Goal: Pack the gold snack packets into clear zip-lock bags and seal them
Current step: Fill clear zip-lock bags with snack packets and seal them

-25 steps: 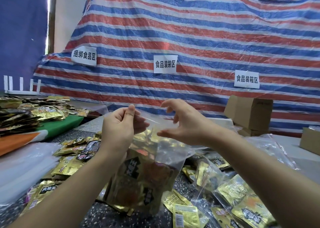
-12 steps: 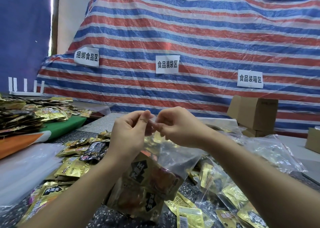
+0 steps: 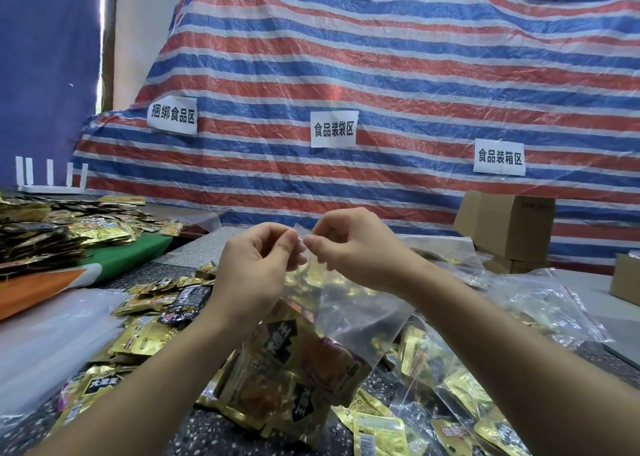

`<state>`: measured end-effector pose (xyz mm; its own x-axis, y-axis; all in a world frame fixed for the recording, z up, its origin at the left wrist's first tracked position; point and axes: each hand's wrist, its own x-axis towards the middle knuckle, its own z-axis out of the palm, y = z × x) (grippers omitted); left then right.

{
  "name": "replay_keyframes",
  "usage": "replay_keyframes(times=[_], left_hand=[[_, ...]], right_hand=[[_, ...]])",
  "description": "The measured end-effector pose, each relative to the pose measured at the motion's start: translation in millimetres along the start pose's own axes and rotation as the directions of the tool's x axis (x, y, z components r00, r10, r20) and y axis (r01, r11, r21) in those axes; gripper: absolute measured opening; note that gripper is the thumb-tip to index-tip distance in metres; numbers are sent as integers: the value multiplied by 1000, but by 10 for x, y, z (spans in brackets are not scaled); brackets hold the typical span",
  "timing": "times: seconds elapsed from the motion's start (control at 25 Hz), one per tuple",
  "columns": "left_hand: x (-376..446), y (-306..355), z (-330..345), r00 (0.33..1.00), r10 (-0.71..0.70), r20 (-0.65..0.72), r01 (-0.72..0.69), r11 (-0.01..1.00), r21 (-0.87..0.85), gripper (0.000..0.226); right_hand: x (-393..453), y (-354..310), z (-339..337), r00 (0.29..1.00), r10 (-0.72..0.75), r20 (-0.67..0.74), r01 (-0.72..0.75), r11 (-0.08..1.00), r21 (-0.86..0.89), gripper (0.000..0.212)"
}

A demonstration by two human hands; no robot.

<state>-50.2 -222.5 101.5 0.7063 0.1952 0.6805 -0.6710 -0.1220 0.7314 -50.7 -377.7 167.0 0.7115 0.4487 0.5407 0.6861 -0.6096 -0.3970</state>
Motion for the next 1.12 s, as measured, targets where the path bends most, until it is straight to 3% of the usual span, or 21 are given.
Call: replay_keyframes(times=[0.36, 0.64, 0.88, 1.0, 1.12], left_hand=[[-12, 67, 74, 997, 72, -9, -70, 989, 127, 17], [-39, 66, 132, 987, 150, -58, -132, 961, 243, 18], [-31, 92, 89, 996, 81, 33, -86, 979, 187, 19], [-69, 111, 116, 983, 181, -22, -170, 951, 258, 22], [-95, 131, 165, 987, 138, -85, -119, 975, 189, 23]], right_hand=[[21, -73, 29, 994, 104, -10, -104, 995, 0, 14], [-8, -81, 124, 989, 78, -130, -93, 989, -113, 15], [-21, -46, 106, 986, 98, -135, -113, 988, -103, 14], [-26, -42, 107, 984, 121, -129, -131, 989, -74, 16], [-55, -39, 93, 984, 132, -123, -140, 988, -65, 18]])
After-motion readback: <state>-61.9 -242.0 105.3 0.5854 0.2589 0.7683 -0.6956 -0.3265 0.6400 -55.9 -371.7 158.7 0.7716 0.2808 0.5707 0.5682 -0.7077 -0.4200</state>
